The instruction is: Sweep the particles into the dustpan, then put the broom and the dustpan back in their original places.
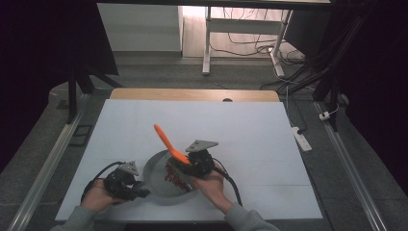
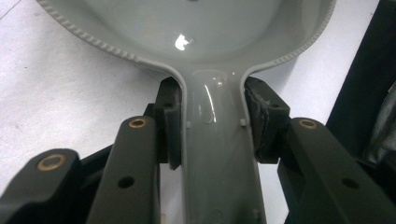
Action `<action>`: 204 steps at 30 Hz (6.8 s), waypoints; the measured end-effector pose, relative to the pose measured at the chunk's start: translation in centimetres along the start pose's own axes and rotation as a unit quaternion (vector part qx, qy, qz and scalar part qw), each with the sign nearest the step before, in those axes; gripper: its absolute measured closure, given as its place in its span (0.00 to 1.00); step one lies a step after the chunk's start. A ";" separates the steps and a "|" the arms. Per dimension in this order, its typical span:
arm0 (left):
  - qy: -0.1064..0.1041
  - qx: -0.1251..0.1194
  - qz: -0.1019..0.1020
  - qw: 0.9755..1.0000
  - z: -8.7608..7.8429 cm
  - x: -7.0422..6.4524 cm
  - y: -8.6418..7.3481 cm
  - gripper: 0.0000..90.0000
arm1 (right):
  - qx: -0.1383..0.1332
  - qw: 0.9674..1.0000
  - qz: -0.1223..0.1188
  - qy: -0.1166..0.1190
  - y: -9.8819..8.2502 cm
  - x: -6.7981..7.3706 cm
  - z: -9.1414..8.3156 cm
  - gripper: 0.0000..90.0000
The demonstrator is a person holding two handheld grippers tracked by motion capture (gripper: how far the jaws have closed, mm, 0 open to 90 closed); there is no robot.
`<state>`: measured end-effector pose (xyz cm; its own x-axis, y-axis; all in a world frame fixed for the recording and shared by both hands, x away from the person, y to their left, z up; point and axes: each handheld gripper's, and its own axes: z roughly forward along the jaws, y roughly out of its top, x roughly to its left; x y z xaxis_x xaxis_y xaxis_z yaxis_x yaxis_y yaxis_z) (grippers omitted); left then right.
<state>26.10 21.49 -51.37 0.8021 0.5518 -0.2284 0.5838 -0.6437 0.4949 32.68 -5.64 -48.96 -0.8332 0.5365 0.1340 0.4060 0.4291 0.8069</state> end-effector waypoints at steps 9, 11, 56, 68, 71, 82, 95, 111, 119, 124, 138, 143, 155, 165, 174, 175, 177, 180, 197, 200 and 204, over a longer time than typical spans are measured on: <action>0.013 -0.023 -0.003 1.000 0.3 0.1 -0.1 0.69 | -0.013 0.999 0.016 -0.045 0.2 -3.5 -2.8 0.78; 0.013 -0.032 -0.001 0.999 0.2 0.1 -0.1 0.69 | -0.012 0.999 0.018 -0.048 0.0 -3.9 -3.2 0.78; 0.049 -0.147 -0.088 0.984 -1.3 1.0 -0.9 0.69 | -0.038 0.997 -0.015 -0.064 -2.0 -7.4 -10.3 0.78; 0.061 -0.162 -0.115 0.978 -1.7 1.2 -1.1 0.69 | -0.031 0.997 -0.021 -0.064 -3.1 -7.9 -11.9 0.78; 0.064 -0.165 -0.118 0.977 -1.8 1.1 -1.2 0.69 | -0.028 0.997 -0.023 -0.065 -3.4 -7.9 -12.2 0.78; 0.100 -0.172 -0.147 0.969 -2.1 0.8 -1.6 0.69 | -0.020 0.998 -0.019 -0.058 -4.2 -8.4 -13.2 0.78; 0.147 -0.187 -0.206 0.949 -2.5 -0.4 -3.1 0.69 | -0.007 0.999 -0.023 -0.047 -5.1 -8.3 -13.8 0.78; 0.200 -0.180 -0.276 0.923 -1.3 -0.8 -3.7 0.69 | -0.001 0.999 0.008 -0.038 -5.9 -7.8 -14.8 0.78; 0.222 -0.181 -0.307 0.908 -0.8 -0.7 -3.7 0.69 | 0.007 0.999 0.032 -0.024 -6.5 -7.9 -14.5 0.78; 0.230 -0.175 -0.322 0.902 -0.4 -0.8 -3.6 0.69 | 0.022 0.998 0.048 -0.021 -7.1 -8.3 -13.8 0.78; 0.234 -0.161 -0.331 0.900 0.5 -0.7 -3.0 0.69 | 0.059 0.993 0.083 -0.051 -8.6 -11.0 -12.9 0.78; 0.233 -0.160 -0.330 0.901 0.5 -0.8 -3.1 0.68 | 0.065 0.993 0.076 -0.068 -8.9 -11.7 -13.0 0.77; 0.216 -0.162 -0.333 0.903 0.6 -0.6 -3.2 0.67 | 0.083 0.990 0.069 -0.093 -9.5 -13.7 -12.7 0.54; 0.212 -0.159 -0.324 0.908 0.4 -0.9 -3.2 0.41 | 0.086 0.985 0.110 -0.105 -9.9 -14.5 -12.6 0.45; 0.225 -0.169 -0.305 0.910 -0.6 -1.4 -3.4 0.27 | 0.093 0.982 0.094 -0.137 -9.8 -14.2 -12.5 0.38; 0.226 -0.168 -0.303 0.910 -0.6 -1.4 -3.4 0.27 | 0.096 0.981 0.091 -0.142 -9.8 -14.1 -12.6 0.38; 0.228 -0.168 -0.294 0.913 -0.9 -1.5 -3.3 0.27 | 0.090 0.982 0.091 -0.136 -9.8 -14.1 -12.7 0.39; 0.233 -0.172 -0.281 0.915 -1.3 -1.8 -3.2 0.27 | 0.083 0.983 0.080 -0.142 -9.7 -13.9 -12.9 0.39; 0.209 -0.174 -0.180 0.945 -2.0 -1.7 -0.7 0.29 | 0.052 0.993 0.012 -0.108 -8.7 -11.7 -13.9 0.43; 0.191 -0.172 -0.160 0.953 -1.9 -1.2 -0.1 0.29 | 0.051 0.994 0.001 -0.100 -8.8 -11.3 -14.0 0.44; 0.163 -0.169 -0.130 0.963 -1.6 -0.4 0.2 0.30 | 0.049 0.994 -0.019 -0.095 -9.0 -10.9 -14.5 0.44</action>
<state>25.70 21.97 -49.84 0.5197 0.8438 -0.1341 0.6411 -0.2813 0.7140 32.64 -25.83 -49.36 -0.7659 0.6428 -0.0136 0.4189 0.5150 0.7479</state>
